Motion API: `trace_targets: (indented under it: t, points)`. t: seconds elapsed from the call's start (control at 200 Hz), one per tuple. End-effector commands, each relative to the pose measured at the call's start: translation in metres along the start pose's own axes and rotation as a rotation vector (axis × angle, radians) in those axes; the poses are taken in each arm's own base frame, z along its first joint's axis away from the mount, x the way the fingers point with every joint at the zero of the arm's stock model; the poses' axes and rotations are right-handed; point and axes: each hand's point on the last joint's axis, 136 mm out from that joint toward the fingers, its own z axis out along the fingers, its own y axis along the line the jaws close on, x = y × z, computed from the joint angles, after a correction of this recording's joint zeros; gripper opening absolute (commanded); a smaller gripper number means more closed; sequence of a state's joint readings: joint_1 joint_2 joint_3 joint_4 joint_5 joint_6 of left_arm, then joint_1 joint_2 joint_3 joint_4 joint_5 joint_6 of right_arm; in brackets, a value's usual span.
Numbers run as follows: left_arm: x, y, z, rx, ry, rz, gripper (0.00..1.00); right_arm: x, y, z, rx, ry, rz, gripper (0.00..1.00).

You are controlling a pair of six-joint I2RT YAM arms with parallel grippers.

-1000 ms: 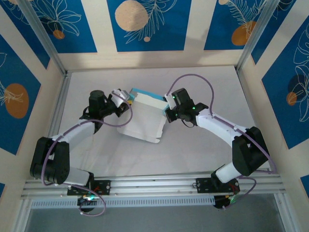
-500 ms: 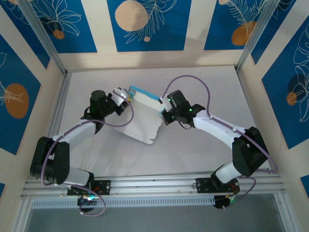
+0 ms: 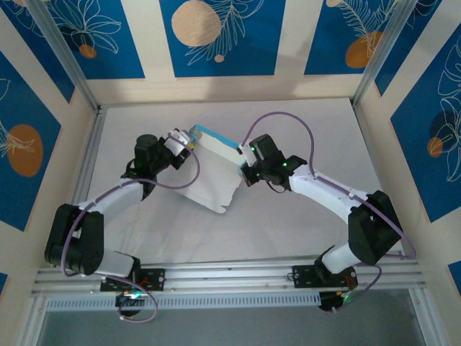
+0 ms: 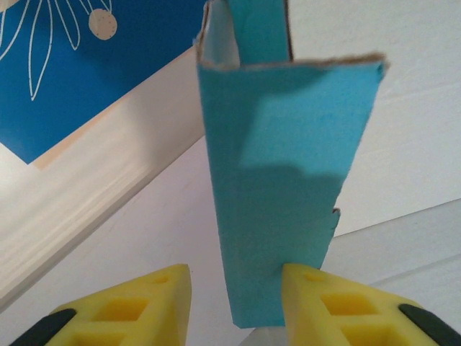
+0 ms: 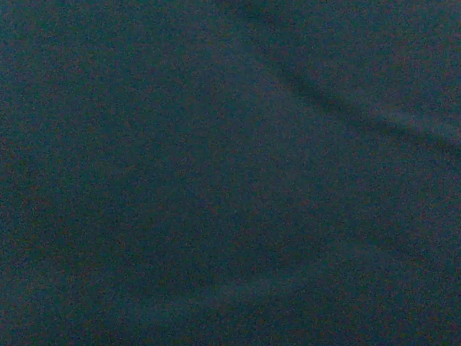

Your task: Fold the paper box

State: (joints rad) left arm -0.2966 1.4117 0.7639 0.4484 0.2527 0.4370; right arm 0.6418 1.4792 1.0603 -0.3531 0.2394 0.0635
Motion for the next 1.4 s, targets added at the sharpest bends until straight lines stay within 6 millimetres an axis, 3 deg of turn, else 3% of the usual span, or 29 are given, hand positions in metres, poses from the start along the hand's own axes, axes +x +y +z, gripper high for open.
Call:
trace_targets:
  t: [0.0, 0.43, 0.68, 0.955, 1.396]
  points:
    - [-0.007, 0.003, 0.004, -0.010, -0.018, 0.024, 0.40, -0.017, 0.009, -0.015, -0.025, -0.059, -0.016, 0.00]
    - [-0.011, 0.016, 0.002, -0.077, -0.014, 0.036, 0.44, -0.012, 0.005, -0.015, -0.001, -0.052, -0.032, 0.00]
    - [-0.019, 0.000, -0.007, -0.011, -0.078, 0.077, 0.49, -0.005, -0.008, -0.011, 0.033, -0.059, -0.054, 0.00]
    - [-0.023, -0.017, -0.017, 0.073, -0.124, 0.080, 0.49, -0.006, -0.019, -0.020, 0.027, -0.120, -0.111, 0.00]
    - [-0.039, -0.024, -0.007, 0.176, -0.154, 0.024, 0.46, -0.011, 0.004, -0.022, -0.033, -0.143, -0.144, 0.00]
